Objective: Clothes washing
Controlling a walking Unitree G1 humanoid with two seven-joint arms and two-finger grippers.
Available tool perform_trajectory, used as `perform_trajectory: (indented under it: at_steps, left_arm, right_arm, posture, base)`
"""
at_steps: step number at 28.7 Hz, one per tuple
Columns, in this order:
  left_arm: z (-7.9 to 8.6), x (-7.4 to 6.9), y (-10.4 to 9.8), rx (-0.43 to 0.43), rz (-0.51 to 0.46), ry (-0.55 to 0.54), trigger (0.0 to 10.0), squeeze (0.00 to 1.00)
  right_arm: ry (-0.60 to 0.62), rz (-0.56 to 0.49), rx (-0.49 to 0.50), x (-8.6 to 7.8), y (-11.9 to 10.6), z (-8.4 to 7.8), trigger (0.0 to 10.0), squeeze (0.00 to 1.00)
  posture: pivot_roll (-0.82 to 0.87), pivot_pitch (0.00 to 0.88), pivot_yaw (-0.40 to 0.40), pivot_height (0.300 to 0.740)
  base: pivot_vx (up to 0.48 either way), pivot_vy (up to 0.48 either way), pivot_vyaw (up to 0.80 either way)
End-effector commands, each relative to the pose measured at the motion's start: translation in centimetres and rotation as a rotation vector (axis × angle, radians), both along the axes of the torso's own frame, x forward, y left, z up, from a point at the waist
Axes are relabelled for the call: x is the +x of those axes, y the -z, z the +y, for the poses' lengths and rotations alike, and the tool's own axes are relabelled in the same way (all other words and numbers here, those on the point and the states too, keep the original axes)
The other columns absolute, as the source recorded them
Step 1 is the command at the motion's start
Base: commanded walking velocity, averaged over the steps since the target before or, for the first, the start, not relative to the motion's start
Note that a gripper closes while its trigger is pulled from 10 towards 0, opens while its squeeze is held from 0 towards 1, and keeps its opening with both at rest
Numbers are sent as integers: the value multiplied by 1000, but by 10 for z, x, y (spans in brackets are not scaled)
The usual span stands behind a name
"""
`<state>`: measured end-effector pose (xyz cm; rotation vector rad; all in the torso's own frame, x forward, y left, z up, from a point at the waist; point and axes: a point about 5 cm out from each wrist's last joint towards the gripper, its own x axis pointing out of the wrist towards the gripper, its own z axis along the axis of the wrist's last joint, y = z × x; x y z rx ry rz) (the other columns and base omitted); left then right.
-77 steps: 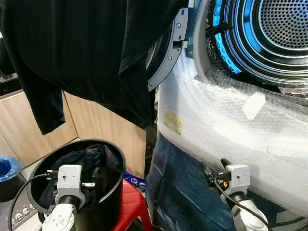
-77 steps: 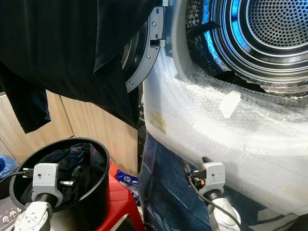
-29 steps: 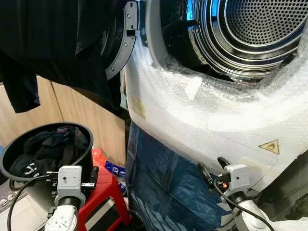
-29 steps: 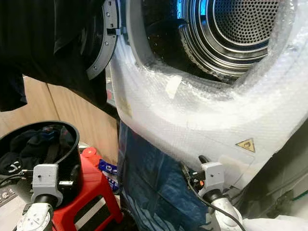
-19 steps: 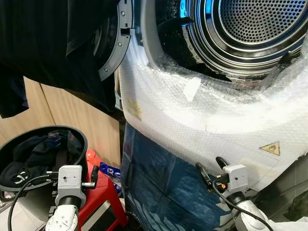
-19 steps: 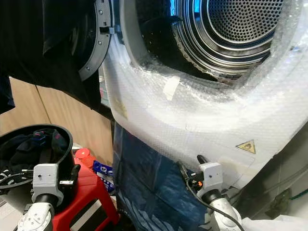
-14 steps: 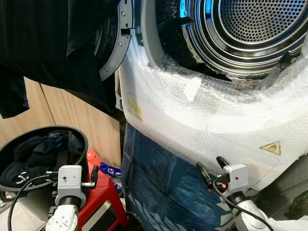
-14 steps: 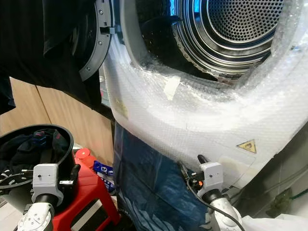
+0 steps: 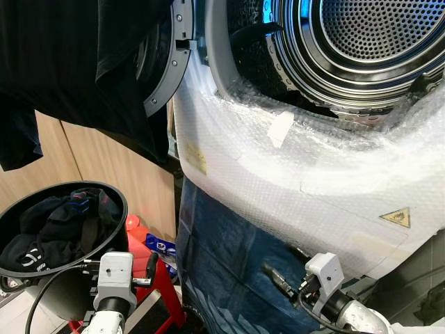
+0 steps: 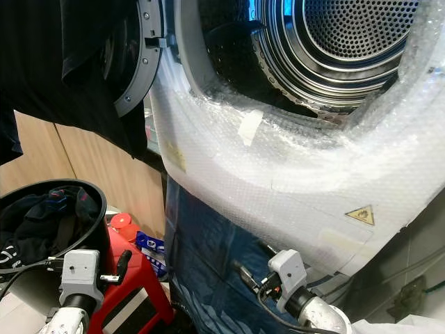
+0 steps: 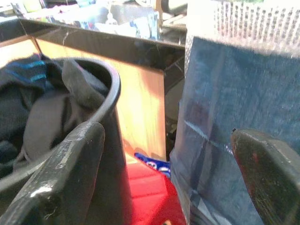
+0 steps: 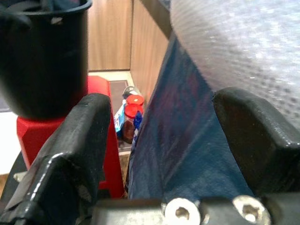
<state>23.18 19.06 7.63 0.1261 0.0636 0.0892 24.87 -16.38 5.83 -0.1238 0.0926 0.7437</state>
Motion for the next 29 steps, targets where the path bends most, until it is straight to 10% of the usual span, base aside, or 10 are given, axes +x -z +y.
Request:
perform_trajectory:
  at_steps: [1,29]
  left_arm:
    - [-2,1,-3,4,-9,11,10000,0]
    - [-1,1,-3,-14,0,13,10000,0]
  right_arm:
    - [-21,-9,-15,-1,-2,2,10000,0]
    - [-10,28,8,-5,-2,4,10000,0]
  posture:
    - [56,0,-60,740]
    - [53,0,-61,740]
  base:
    - [0,0,0]
    - [0,274,0]
